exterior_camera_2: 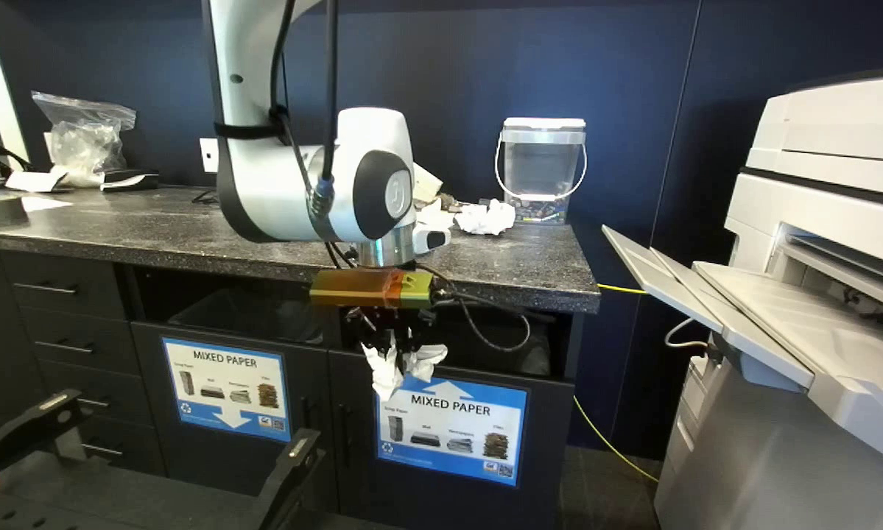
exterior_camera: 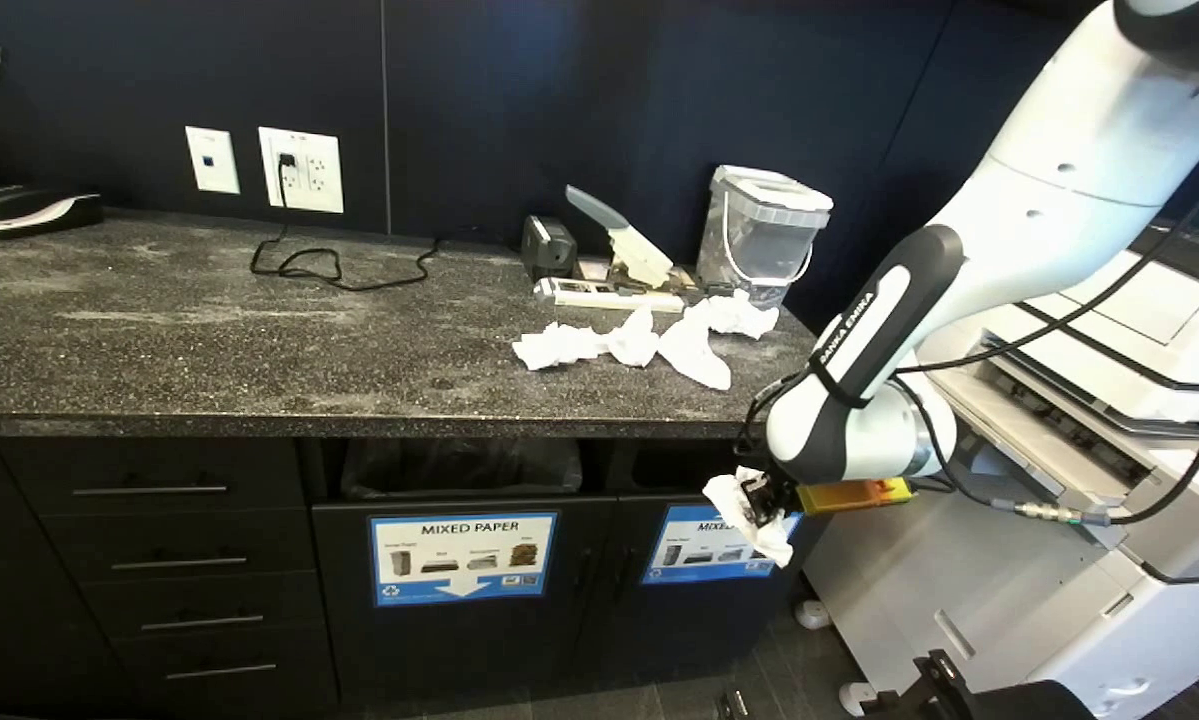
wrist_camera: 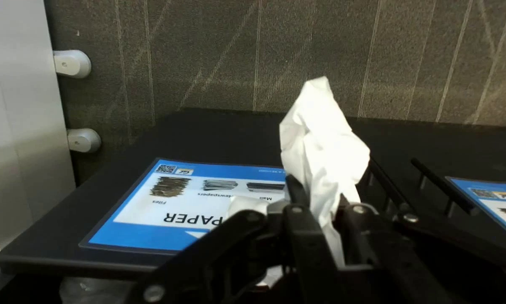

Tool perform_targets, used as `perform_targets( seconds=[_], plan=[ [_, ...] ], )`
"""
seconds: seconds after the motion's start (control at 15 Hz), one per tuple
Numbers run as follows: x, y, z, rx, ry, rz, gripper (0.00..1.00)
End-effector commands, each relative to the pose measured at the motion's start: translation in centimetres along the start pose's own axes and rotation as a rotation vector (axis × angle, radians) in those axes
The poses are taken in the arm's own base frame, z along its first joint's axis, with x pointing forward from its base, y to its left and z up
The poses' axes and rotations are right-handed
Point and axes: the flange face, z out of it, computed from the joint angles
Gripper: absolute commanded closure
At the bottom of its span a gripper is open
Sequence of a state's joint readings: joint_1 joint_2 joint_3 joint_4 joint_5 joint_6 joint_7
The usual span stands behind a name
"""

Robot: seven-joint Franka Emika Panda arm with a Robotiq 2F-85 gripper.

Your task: Place the papers on the counter inside the bin on the right

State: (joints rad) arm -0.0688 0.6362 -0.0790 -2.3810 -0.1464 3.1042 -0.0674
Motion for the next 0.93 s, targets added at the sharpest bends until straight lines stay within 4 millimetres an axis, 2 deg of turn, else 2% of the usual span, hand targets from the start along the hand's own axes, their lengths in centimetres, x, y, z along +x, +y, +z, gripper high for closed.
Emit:
perform_targets(
  seconds=[0.0, 0.27, 0.53, 0.87],
  plan=[
    [0.9, 0.6, 2.6, -0.012, 0.115, 0.143, 0.85],
    [0.9, 0.7, 2.8, -0.009, 0.288, 0.254, 0.85],
    [1.5, 0.0, 2.4, 0.064, 0.479, 0.305, 0.85],
    [1.2, -0.4, 4.3, 0.152, 0.628, 0.327, 0.85]
  ],
)
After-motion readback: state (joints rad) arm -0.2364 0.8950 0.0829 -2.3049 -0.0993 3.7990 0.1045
